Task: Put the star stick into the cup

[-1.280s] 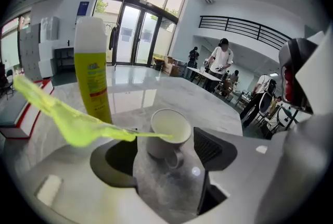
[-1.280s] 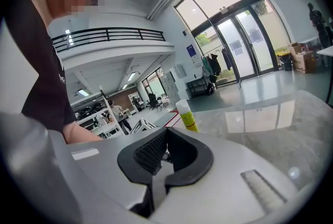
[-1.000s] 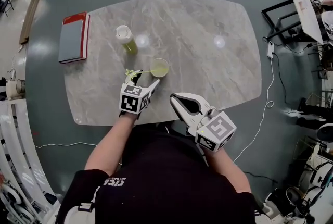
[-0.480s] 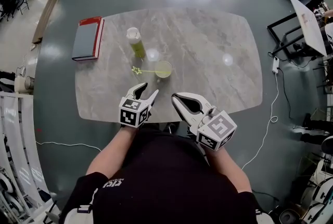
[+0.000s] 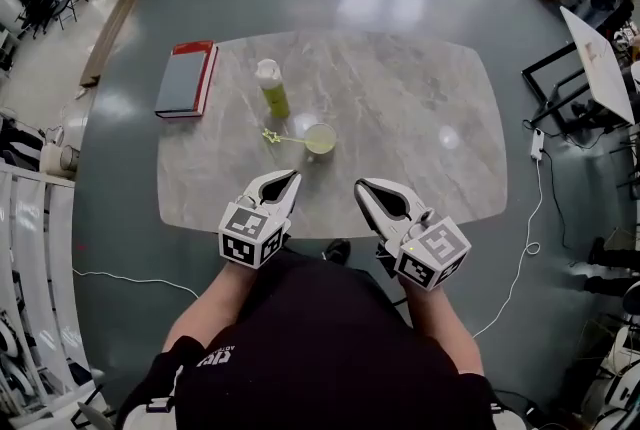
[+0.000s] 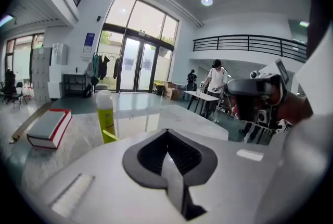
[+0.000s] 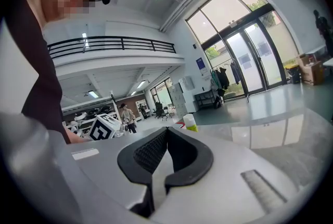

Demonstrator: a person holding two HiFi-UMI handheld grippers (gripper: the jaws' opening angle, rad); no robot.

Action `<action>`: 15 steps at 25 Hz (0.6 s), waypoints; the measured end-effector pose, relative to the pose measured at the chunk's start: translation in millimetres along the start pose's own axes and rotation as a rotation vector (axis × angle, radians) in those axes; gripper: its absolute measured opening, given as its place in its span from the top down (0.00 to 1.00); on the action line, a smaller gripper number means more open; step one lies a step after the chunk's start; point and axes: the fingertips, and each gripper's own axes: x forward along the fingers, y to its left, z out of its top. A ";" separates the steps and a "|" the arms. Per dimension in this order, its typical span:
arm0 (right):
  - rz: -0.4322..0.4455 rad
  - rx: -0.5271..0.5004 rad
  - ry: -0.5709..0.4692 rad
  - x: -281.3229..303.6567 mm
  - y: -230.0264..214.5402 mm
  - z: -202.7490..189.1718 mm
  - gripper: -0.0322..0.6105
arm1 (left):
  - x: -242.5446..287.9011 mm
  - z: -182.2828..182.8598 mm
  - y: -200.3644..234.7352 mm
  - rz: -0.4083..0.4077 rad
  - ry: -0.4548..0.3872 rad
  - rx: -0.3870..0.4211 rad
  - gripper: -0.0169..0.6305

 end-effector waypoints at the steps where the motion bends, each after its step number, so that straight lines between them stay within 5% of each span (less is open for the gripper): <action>1: -0.009 0.000 -0.006 -1.7 -0.9 1.6 0.93 | -5.1 9.7 1.0 0.002 -0.021 0.016 0.97; 15: 0.031 -0.058 -0.061 57.2 46.7 40.0 0.93 | -103.4 104.9 51.9 0.053 -0.230 0.106 0.97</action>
